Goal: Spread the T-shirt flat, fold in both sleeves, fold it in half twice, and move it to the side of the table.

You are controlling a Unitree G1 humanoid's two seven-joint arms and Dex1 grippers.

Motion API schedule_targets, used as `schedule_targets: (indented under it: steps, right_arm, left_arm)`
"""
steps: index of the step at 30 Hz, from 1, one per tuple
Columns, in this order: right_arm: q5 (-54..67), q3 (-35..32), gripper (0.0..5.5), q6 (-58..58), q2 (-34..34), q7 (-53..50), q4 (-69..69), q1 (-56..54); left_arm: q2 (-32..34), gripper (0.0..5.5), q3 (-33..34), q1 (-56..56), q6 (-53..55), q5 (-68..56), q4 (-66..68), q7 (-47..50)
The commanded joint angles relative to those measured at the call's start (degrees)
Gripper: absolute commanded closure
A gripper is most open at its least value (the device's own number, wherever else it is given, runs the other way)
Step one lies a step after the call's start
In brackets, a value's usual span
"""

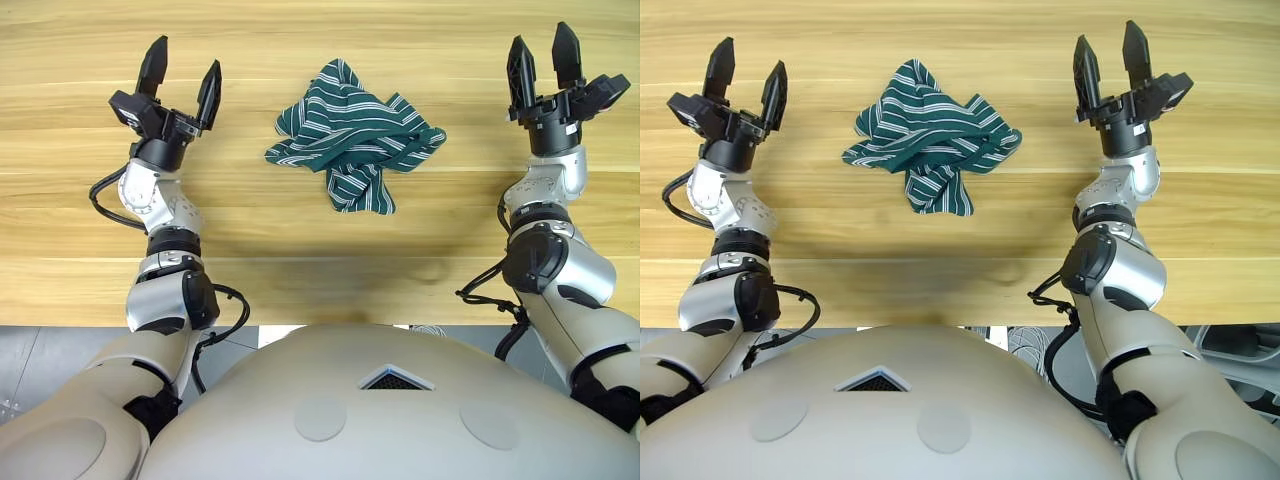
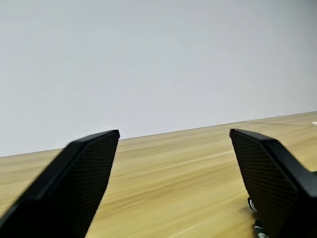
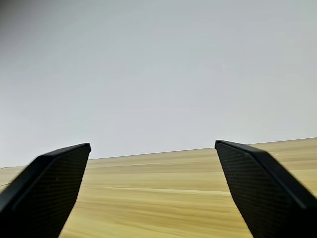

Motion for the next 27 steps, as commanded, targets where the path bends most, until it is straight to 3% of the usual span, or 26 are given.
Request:
schedule_targets:
  steps: [1, 9, 18, 21, 27]
  right_arm:
    - [-0.36, 0.18, 0.82, -0.29, 0.01, -0.10, 0.39, -0.49]
    - [-0.70, 0.62, 0.82, -0.33, 0.11, -0.45, 0.57, -0.63]
    - [-1.24, 1.59, 0.82, -0.47, 0.59, -0.92, 0.78, -0.99]
    - [-1.58, 1.97, 0.82, -0.59, 0.90, -1.23, 0.80, -1.23]
    - [-2.72, 2.78, 0.82, -0.83, 1.79, -2.18, 1.00, -1.85]
  left_arm:
    - [1.10, 1.48, -0.15, 0.51, -0.92, 1.00, 0.75, -1.24]
    - [1.79, 1.48, 0.00, 0.42, -2.04, 1.80, 2.04, -1.19]
    - [2.94, 1.48, -0.92, 5.87, -0.14, -1.89, -3.46, -14.17]
    - [4.23, 1.48, -3.73, 10.40, -0.52, 0.92, -8.09, -16.11]
    - [5.52, 1.48, -9.69, 14.11, -3.27, 10.44, -11.43, -11.18]
